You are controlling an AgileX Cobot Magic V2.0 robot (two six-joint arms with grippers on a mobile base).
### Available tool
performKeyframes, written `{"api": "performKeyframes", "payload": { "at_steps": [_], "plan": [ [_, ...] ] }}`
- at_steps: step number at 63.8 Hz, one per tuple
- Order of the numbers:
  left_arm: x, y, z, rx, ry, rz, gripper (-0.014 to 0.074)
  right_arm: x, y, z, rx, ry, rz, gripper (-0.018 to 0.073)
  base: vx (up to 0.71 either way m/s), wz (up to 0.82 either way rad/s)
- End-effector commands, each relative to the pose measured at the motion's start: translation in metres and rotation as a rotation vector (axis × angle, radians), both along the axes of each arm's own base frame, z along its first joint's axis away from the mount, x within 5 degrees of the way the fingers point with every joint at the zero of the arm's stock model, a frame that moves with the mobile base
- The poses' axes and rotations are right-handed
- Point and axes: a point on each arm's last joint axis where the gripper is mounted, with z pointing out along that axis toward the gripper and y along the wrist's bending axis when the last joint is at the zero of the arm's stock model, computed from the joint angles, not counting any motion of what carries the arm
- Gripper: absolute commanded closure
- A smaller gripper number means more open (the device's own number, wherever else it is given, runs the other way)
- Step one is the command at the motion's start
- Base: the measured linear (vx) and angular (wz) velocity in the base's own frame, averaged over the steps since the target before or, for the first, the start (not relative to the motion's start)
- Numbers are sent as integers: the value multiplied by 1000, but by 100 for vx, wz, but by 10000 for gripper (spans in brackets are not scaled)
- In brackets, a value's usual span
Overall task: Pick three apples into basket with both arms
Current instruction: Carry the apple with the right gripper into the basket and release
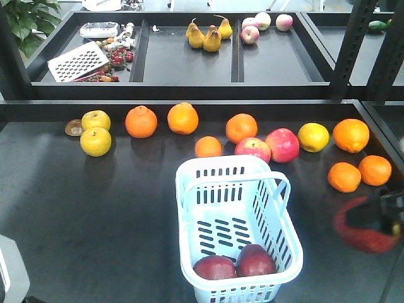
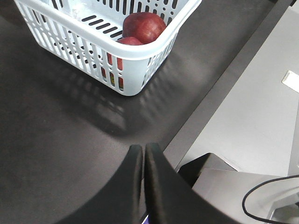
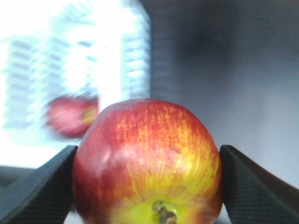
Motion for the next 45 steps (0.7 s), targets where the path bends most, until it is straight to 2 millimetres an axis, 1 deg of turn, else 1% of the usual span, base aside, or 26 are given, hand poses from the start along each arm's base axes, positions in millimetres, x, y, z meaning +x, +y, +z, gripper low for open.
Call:
{"api": "performKeyframes", "payload": {
  "at_steps": [1,8,15,22,28,32,37,45],
  "plan": [
    [5,-2,11,-58,-28,40,603,-7,24,21,46,-144,37,564,0,0],
    [5,-2,11,-59,-29,40,603,-10,48,23,112,-190,90,564,0,0],
    [5,-2,11,-59,-29,40,603,-7,68,19,109,-220,149,560,0,0],
    [5,-2,11,-59,-29,40,603,-1,88,10,111,-212,211,547,0,0],
    [5,-2,11,-59,-29,40,603,5,103,-2,102,-183,248,510,0,0],
    [5,-2,11,-59,-29,40,603,10,109,-8,94,-178,253,461,0,0],
    [5,-2,11,-59,-29,40,603,17,115,-16,87,-180,258,367,0,0],
    [5,-2,11,-59,-29,40,603,25,119,-23,110,-185,244,145,0,0]
  ]
}}
